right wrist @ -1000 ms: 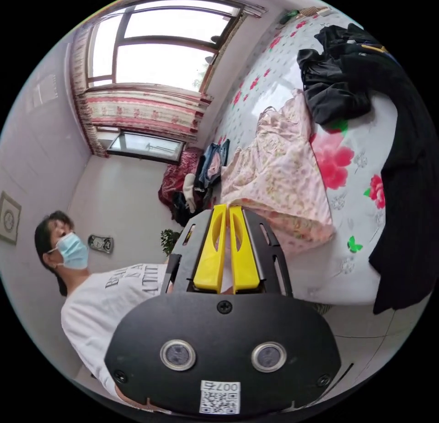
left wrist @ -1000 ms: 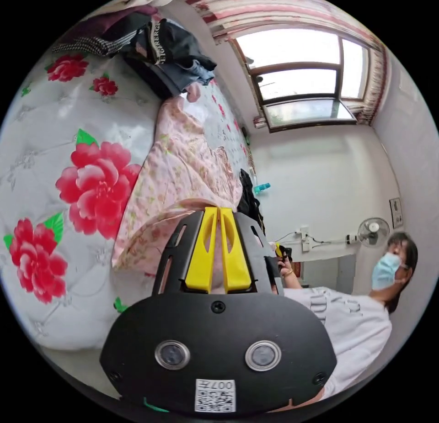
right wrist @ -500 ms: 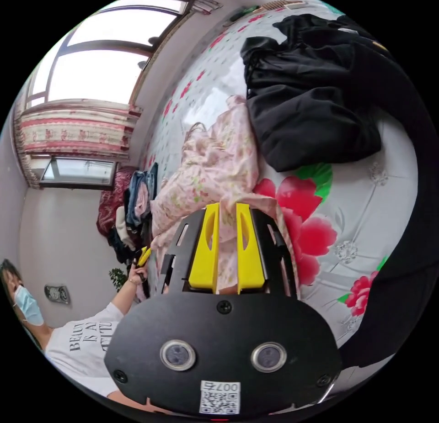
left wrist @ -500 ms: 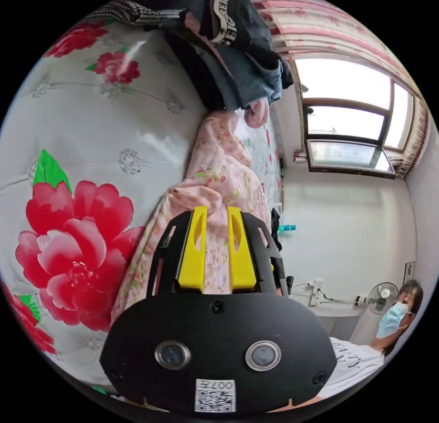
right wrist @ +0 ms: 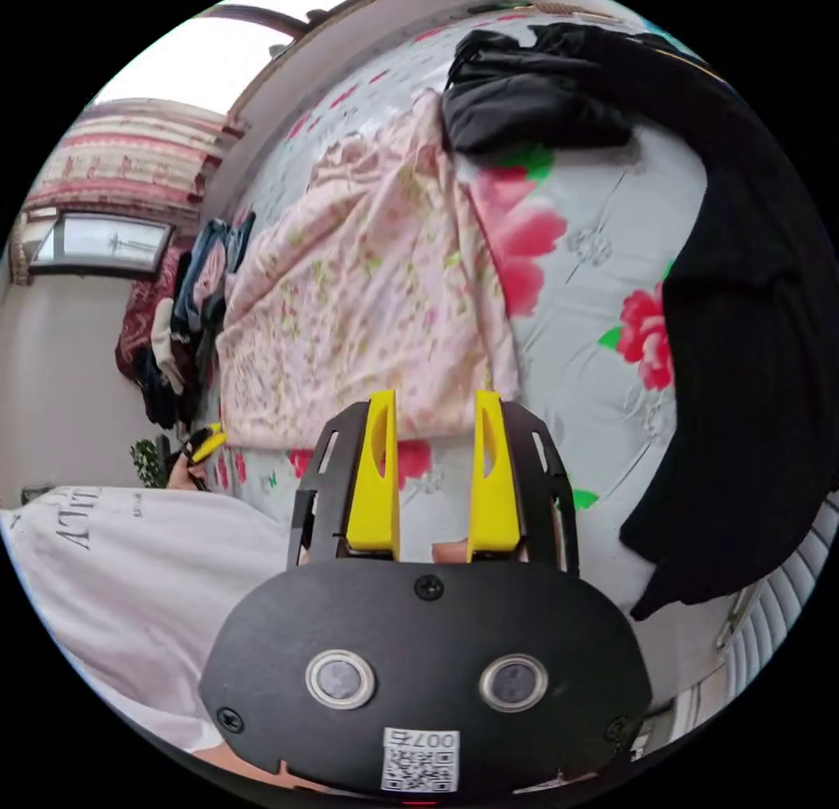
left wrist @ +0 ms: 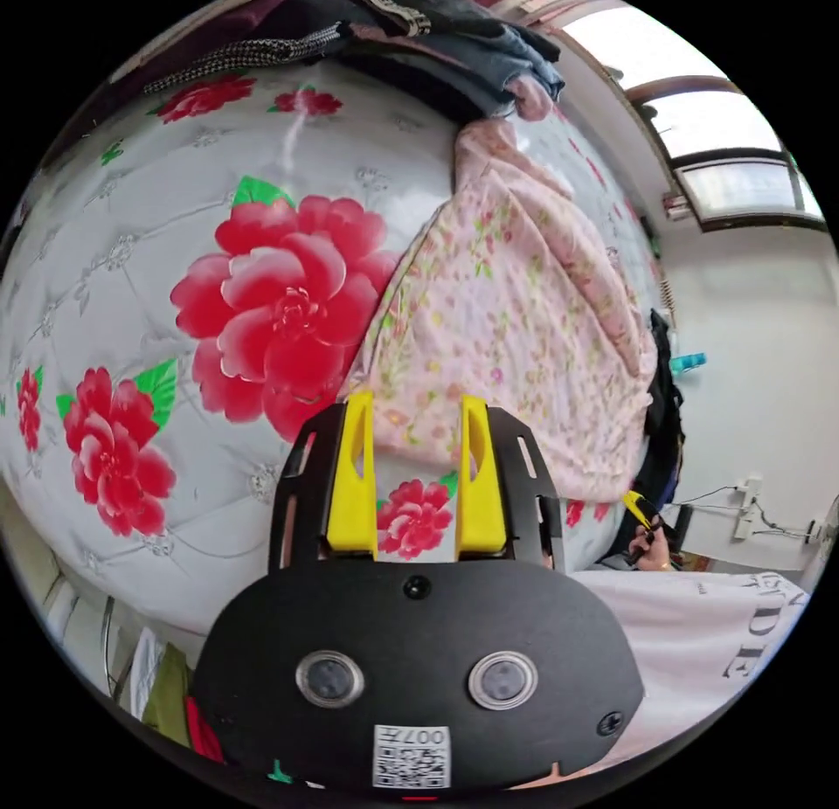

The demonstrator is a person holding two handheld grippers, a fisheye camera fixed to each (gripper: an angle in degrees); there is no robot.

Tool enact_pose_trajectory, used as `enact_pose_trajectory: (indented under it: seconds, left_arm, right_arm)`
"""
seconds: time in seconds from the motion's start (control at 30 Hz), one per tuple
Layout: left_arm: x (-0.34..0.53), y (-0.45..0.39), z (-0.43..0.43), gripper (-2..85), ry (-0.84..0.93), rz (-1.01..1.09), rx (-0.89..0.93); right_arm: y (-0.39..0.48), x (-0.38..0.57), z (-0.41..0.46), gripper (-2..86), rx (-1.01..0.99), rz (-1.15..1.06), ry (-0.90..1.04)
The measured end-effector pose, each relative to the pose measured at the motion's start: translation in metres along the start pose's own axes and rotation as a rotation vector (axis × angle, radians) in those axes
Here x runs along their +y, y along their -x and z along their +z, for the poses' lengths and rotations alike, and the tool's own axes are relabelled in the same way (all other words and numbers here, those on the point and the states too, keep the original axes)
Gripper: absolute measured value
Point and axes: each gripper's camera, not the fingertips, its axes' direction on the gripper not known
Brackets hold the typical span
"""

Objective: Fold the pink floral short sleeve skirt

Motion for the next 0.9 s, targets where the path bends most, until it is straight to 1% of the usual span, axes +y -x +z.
enact_pose_trajectory:
  seconds: [0.03,0.07,0.1,0.13,0.2,0.27,0.4,0.5,0.57,0.67,0.73,0.83,0.9]
  left_arm:
    - [0.001,-0.007,0.006,9.0,-0.014,0.02,-0.058]
    - [0.0,-0.013,0.013,6.4,-0.004,0.017,-0.167]
    - [-0.001,-0.016,0.016,4.4,0.004,0.019,-0.227]
    - [-0.003,-0.022,0.023,0.6,0.019,0.073,-0.29]
    - [-0.006,-0.026,0.03,-0.4,0.059,0.13,-0.316]
    - [-0.005,-0.02,0.034,-0.8,0.136,0.151,-0.301]
    - [0.025,-0.001,0.021,-0.9,0.122,0.158,-0.228]
    - [0.062,0.015,0.013,-0.9,0.127,0.184,-0.192]
    - [0.088,0.031,0.014,-0.9,0.163,0.204,-0.177]
    - [0.114,0.055,0.024,-0.8,0.241,0.183,-0.17]
    - [0.127,0.071,0.029,-0.6,0.244,0.156,-0.128]
    - [0.136,0.095,0.026,1.2,0.178,0.071,-0.082]
    - [0.136,0.103,0.019,3.2,0.136,0.063,-0.043]
  right_arm:
    - [0.003,-0.001,0.005,7.1,0.008,-0.006,0.006]
    - [0.01,-0.002,0.011,6.3,0.029,-0.007,-0.017]
    - [0.014,-0.005,0.015,5.2,0.062,0.014,-0.047]
    - [0.015,-0.008,0.018,4.6,0.072,0.029,-0.045]
    - [0.02,-0.018,0.026,1.5,0.089,0.037,0.018]
    - [0.027,-0.017,0.021,0.6,0.132,-0.02,0.042]
    - [0.036,0.019,-0.011,-0.1,0.183,-0.134,0.067]
    - [0.032,0.057,-0.034,-0.2,0.174,-0.133,0.076]
    - [0.029,0.078,-0.044,-0.2,0.17,-0.12,0.087]
    - [0.018,0.102,-0.046,-0.2,0.179,-0.085,0.155]
    - [0.01,0.111,-0.043,-0.1,0.18,-0.054,0.179]
    - [0.0,0.12,-0.057,0.2,0.111,0.03,0.121]
    - [0.003,0.124,-0.091,1.1,0.092,0.057,-0.014]
